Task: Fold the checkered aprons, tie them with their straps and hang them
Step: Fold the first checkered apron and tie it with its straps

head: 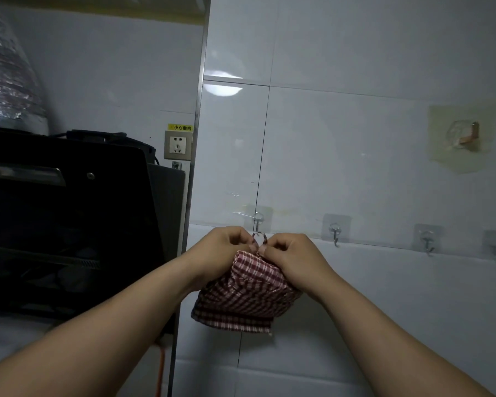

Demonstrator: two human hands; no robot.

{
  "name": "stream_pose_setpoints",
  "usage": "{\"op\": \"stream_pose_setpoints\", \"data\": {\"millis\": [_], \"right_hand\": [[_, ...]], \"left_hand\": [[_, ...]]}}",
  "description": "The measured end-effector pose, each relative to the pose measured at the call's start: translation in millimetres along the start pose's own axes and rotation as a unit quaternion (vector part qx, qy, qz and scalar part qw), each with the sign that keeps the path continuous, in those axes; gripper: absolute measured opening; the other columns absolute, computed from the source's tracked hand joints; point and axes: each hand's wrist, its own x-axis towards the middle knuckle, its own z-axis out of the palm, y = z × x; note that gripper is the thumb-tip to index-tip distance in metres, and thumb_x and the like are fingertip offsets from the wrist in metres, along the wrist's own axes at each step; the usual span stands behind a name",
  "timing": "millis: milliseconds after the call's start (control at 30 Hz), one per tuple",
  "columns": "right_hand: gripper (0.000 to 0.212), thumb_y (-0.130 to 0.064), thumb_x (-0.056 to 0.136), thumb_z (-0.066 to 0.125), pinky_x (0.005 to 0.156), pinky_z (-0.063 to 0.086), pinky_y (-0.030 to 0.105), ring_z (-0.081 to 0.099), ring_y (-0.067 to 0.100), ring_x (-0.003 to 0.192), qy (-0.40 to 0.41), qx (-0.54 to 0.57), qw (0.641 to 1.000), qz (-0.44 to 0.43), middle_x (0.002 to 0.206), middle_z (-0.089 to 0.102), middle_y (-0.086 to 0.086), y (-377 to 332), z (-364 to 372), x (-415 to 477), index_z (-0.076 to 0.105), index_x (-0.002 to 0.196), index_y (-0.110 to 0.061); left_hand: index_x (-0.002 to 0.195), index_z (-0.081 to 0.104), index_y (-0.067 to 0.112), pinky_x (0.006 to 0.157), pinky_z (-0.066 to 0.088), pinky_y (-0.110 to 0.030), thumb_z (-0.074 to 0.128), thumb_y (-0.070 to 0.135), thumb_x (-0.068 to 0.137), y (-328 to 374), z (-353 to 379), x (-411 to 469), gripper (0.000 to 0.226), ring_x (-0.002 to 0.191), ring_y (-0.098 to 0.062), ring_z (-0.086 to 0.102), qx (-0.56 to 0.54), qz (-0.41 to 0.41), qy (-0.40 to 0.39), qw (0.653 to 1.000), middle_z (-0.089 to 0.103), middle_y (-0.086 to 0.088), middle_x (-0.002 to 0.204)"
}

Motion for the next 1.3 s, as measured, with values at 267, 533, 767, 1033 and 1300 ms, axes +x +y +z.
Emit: {"op": "stream_pose_setpoints", "data": {"millis": [267,533,767,1033,1300], "right_hand": [[0.035,-0.036,0.096,0.065,0.071,0.052,0.034,0.068,0.018,0.075,0.029,-0.074,0.996,0.04,0.076,0.075,0.004,-12,3,33,0.076,0.075,-0.011],[0.045,-0.039,0.088,0.066,0.053,0.034,0.031,0.045,0.024,0.056,0.011,-0.162,0.978,0.131,0.054,0.046,-0.001,-12,16,39,0.044,0.056,-0.017],[0.056,-0.042,0.1,0.058,0.055,0.034,0.034,0.045,0.02,0.053,0.023,-0.151,0.985,0.083,0.048,0.045,-0.003,-3,19,19,0.044,0.053,-0.013],[0.037,-0.063,0.093,0.058,0.088,0.05,0.03,0.055,0.003,0.102,0.114,-0.178,0.976,-0.047,0.109,0.057,-0.019,32,28,-36,0.06,0.115,-0.033],[0.032,-0.057,0.092,0.064,0.089,0.05,0.038,0.053,0.013,0.105,0.173,-0.234,0.95,-0.111,0.111,0.057,-0.013,62,41,-42,0.063,0.114,-0.033]], "left_hand": [[0.087,0.081,0.005,0.068,0.059,-0.029,0.067,0.007,0.097,15,-7,32,0.017,0.084,-0.024,0.076,-0.014,-0.074,0.052,0.996,0.08,-0.011,0.089],[0.086,0.082,0.005,0.084,0.065,-0.04,0.067,0.012,0.096,2,-6,41,0.019,0.084,-0.028,0.077,0.149,-0.08,0.051,0.984,0.079,-0.012,0.082],[0.112,0.074,0.022,0.095,0.053,-0.033,0.035,0.073,0.1,-25,-13,-17,0.066,0.099,-0.008,0.074,0.017,-0.019,0.008,1.0,0.079,0.007,0.106],[0.108,0.052,0.031,0.075,0.061,-0.036,0.067,0.065,0.087,-79,5,-14,0.043,0.087,-0.006,0.069,0.169,0.059,0.193,0.965,0.07,0.013,0.097],[0.142,0.037,0.038,0.094,0.058,-0.036,0.066,0.061,0.091,-105,29,-24,0.062,0.119,-0.007,0.058,0.23,0.106,0.263,0.931,0.054,0.014,0.137]]}}
